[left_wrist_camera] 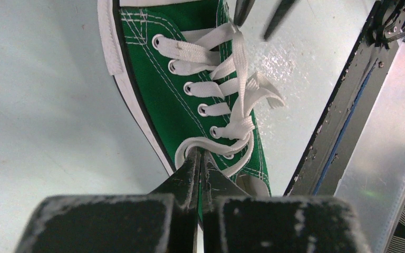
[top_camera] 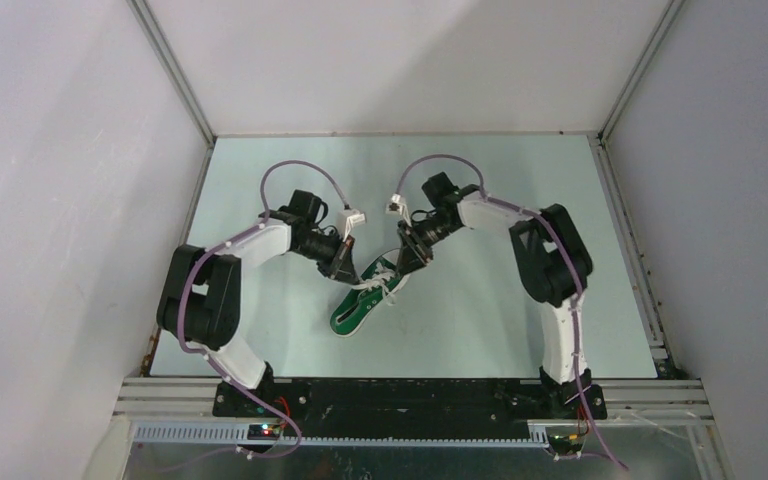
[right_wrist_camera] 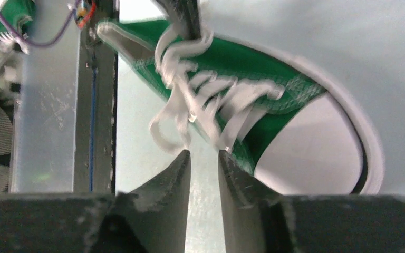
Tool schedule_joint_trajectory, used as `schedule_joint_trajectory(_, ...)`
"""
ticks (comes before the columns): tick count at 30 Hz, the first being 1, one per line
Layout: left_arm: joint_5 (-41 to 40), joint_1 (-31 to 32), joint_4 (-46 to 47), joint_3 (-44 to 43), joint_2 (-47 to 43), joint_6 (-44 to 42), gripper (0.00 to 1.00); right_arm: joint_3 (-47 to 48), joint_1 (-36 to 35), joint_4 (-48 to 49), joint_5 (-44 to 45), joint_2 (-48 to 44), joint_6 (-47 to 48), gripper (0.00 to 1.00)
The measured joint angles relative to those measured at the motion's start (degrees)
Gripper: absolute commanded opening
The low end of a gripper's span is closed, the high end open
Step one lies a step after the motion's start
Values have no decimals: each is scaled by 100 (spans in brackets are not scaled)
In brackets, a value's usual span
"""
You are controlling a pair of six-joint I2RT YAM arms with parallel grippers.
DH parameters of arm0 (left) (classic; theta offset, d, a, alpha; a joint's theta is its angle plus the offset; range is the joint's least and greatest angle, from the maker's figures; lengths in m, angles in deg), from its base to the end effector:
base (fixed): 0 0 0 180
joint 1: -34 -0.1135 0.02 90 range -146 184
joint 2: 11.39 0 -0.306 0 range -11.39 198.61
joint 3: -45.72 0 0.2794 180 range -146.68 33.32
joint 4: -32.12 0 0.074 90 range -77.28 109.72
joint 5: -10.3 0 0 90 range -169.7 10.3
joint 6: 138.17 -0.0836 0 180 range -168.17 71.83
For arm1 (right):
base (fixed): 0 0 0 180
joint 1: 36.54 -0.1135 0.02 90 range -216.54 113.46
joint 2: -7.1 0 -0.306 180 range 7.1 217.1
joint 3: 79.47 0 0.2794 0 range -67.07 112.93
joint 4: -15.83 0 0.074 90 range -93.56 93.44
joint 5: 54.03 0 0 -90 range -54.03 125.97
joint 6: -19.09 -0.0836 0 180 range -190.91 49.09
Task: Tie the shoes
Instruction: Tie the shoelace on the shoe.
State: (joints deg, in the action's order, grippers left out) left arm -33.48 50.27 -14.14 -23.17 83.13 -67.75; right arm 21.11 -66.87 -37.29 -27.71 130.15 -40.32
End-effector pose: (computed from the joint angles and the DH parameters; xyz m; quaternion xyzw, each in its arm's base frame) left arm 0.3066 -0.1524 0.1724 0.3383 0.8452 -0.3833 0.1559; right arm 0.3702 0.3034 0.1556 -0.4843 0.6930 0.5231 0.1077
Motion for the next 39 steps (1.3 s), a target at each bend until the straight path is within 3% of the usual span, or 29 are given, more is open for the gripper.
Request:
schedule_joint_trajectory(4,-44,2,-57,-2,11,0,0,-1499,74,1012,374,-1176,-750,52)
schedule_joint_trajectory(8,-107,2,-107,-22,11,4,0,-2387,-61,1722,748,-2026,-1523,56)
schedule_joint_trajectory(15,-107,2,-107,-70,31,9,0,-2708,-737,2426,1394,-1928,-2470,66)
schedule_joint_trajectory(19,-105,2,-129,-70,37,7,0,-2708,-774,2636,1733,-1746,-2758,70)
schedule_joint_trajectory(30,-92,2,-136,-70,90,52,0,-2708,-957,2981,2280,-1663,-3156,70)
schedule_joint_trajectory(33,-79,2,-136,-70,96,57,0,-2708,-973,3032,2310,-1659,-3174,63)
schedule_joint_trajectory(36,-79,2,-140,-76,116,57,0,-2706,-994,3080,2332,-1641,-3176,36)
schedule_joint_trajectory(39,-81,0,-162,-144,146,59,0,-2671,-1010,3095,2347,-1565,-3193,16)
